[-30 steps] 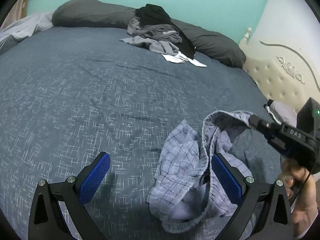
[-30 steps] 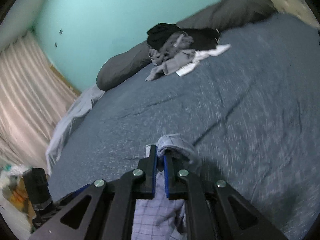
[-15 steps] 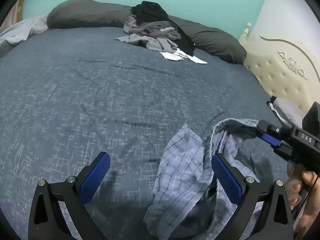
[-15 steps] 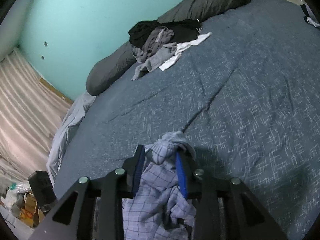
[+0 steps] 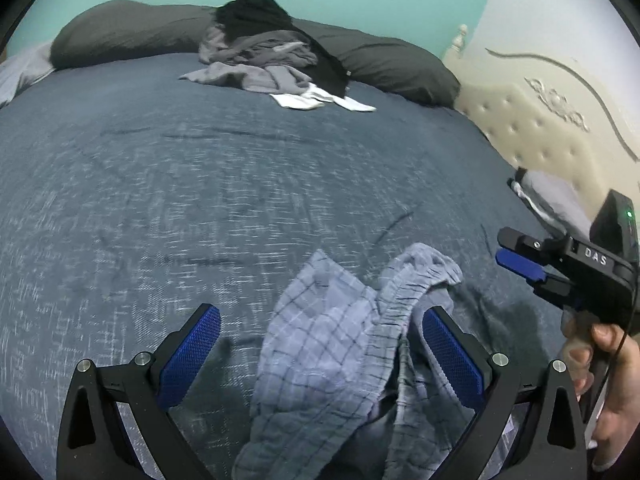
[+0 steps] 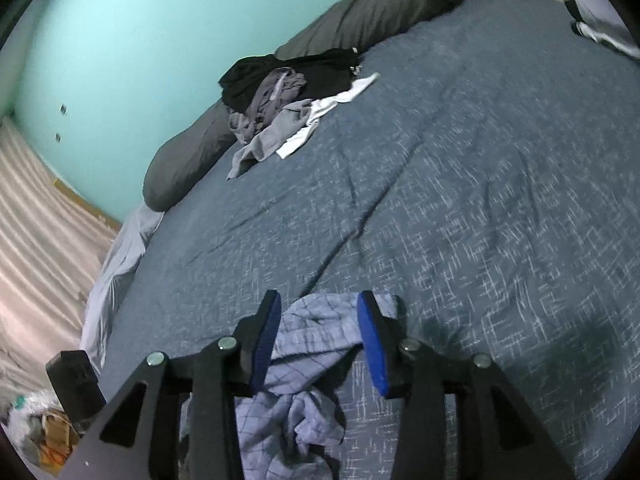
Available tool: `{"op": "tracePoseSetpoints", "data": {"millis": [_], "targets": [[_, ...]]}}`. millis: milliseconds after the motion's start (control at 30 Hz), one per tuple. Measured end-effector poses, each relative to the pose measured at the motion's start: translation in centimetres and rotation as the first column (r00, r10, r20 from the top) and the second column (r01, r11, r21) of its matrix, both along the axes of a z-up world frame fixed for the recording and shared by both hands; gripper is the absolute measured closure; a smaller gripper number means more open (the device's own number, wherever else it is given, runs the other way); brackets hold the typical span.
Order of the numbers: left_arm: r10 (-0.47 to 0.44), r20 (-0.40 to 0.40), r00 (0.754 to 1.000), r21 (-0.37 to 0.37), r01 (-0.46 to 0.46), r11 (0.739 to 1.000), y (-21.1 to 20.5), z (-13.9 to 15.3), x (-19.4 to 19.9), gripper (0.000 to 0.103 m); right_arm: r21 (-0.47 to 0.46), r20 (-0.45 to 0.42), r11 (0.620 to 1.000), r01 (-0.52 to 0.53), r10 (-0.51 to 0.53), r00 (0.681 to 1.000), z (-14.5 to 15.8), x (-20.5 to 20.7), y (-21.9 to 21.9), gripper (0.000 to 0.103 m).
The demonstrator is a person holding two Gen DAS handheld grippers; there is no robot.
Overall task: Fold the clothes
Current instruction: 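Carry the plaid shorts with the right gripper and lay them on the bed, then drag the plaid shorts across the bed with the right gripper to spread them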
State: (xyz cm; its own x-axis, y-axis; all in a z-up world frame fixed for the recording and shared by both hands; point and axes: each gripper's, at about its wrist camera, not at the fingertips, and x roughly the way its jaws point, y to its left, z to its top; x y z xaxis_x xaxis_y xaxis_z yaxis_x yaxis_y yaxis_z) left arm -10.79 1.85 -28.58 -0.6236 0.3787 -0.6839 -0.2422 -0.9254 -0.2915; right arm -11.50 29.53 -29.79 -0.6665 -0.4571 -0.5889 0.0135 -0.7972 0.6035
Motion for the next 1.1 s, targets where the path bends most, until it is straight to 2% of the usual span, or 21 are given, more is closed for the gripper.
{"op": "tracePoseSetpoints", "data": {"millis": [233, 500, 733, 1100], "targets": [[-0.013, 0.039, 0.999, -0.037, 0.014, 0.999, 0.7, -0.9, -0.7, 0.0, -0.016, 0.012, 1.0, 0.004, -0.004, 1.0, -0.3, -0.1, 0.5, 0.063], [-0.043, 0.035, 0.998, -0.072, 0.045, 0.996, 1.4, -0.7, -0.5, 0.0, -0.025, 0.011, 1.0, 0.0, 0.0, 1.0, -0.4, 0.0, 0.3, 0.063], [-0.037, 0.067, 0.997, -0.16, 0.048, 0.986, 1.3, -1.4, -0.5, 0.006, -0.025, 0.004, 1.0, -0.016, 0.016, 1.0, -0.2, 0.0, -0.1, 0.063], [-0.071, 0.103, 0.992, -0.176, 0.089, 0.98, 1.4, -2.0, -0.1, 0.007, -0.023, 0.024, 0.998, -0.062, 0.062, 0.998, -0.6, -0.3, -1.5, 0.062]]}}
